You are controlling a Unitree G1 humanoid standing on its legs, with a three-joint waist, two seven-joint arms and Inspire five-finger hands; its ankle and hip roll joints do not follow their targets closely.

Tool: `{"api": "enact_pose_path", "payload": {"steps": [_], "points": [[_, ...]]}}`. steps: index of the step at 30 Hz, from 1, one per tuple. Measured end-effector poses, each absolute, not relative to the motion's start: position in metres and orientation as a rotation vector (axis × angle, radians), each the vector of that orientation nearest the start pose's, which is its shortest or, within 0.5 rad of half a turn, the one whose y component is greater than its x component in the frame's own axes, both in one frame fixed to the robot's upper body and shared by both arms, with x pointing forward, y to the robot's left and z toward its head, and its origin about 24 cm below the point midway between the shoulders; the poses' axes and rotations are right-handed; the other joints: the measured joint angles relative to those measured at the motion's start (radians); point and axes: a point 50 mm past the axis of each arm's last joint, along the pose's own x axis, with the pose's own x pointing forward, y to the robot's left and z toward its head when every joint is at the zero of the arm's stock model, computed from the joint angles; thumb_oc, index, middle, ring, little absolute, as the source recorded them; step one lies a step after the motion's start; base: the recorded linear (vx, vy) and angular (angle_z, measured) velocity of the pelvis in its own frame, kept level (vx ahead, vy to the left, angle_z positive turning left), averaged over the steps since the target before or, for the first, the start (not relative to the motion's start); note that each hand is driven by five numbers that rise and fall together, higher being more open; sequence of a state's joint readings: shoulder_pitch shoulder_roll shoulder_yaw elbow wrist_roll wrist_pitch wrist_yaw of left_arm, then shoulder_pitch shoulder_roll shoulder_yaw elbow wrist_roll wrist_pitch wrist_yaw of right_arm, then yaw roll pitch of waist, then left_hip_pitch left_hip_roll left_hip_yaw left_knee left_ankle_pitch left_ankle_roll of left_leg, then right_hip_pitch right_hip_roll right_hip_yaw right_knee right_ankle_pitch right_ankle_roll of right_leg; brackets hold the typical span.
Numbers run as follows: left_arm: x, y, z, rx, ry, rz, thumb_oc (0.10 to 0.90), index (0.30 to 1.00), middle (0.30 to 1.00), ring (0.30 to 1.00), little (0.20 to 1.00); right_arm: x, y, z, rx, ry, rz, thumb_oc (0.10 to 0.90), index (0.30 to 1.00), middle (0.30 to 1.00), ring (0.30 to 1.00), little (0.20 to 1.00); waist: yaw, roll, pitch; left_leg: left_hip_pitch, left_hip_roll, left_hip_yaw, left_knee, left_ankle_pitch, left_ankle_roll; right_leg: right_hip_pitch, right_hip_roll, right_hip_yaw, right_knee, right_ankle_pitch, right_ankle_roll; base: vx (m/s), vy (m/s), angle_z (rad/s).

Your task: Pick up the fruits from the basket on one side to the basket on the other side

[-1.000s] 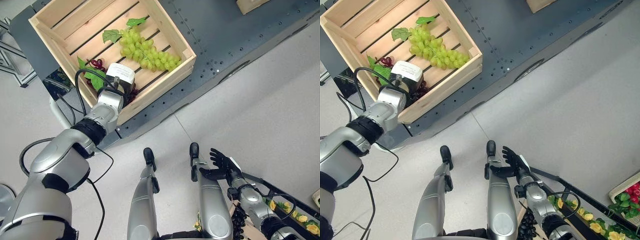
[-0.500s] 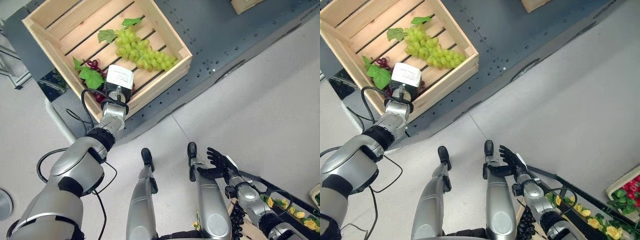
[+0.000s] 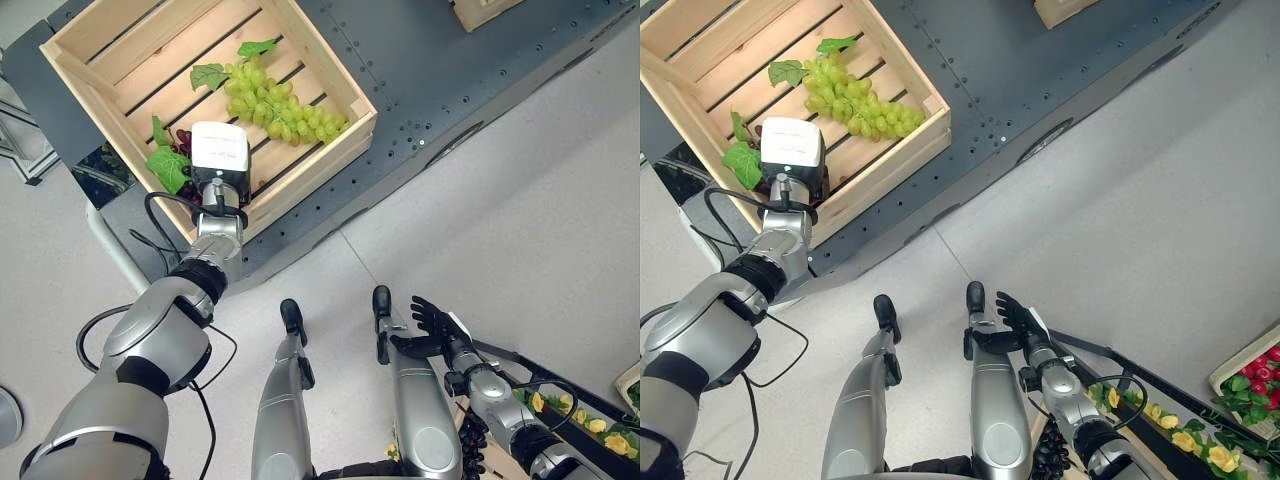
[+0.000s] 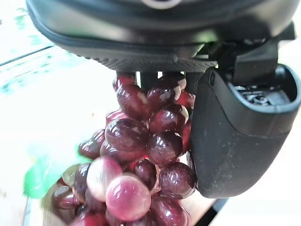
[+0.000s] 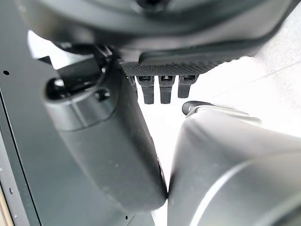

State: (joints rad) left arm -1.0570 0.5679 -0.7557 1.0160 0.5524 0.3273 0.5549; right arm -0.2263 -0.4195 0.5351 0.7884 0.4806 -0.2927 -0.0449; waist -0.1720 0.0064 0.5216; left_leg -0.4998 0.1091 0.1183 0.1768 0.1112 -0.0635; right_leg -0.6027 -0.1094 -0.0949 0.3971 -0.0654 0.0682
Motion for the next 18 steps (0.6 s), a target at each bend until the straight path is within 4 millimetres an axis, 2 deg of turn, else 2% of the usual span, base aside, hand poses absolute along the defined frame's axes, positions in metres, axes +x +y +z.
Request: {"api": "enact_pose_path", "payload": {"steps": [6,13,18], "points": [[0.388,0.243,0.174,1.48,-0.278,0.637,0.4,0.3,0.3,0.3,0.3,0.247,-0.197,-0.06,-0.163,0.397,0.114,0.8,0.9,0.9,0.9,0.9,0.012,0.003,0.002,0.0,0.0,-0.003,-0.009,0.002,-0.002,0.0,0.001,-0.004,-0.001,0.005,-0.001,0.0,0.0,0.0],[0.38,0.233,0.176,1.338,-0.45,0.665,0.4,0.3,0.3,0.3,0.3,0.244,-0.198,-0.062,-0.159,0.405,0.105,0.8,0.9,0.9,0.9,0.9,0.049,0.003,0.002,-0.001,0.0,-0.013,-0.013,0.004,-0.004,0.003,0.0,-0.017,0.0,0.004,-0.003,-0.01,-0.017,0.04],[0.376,0.232,0.186,1.291,-0.545,0.682,0.4,0.3,0.3,0.3,0.3,0.243,-0.198,-0.062,-0.158,0.406,0.106,0.8,0.9,0.9,0.9,0.9,0.051,0.002,0.002,-0.005,0.0,-0.023,-0.013,0.006,-0.006,0.003,0.0,-0.024,0.0,0.002,-0.004,-0.01,-0.009,0.03]]}}
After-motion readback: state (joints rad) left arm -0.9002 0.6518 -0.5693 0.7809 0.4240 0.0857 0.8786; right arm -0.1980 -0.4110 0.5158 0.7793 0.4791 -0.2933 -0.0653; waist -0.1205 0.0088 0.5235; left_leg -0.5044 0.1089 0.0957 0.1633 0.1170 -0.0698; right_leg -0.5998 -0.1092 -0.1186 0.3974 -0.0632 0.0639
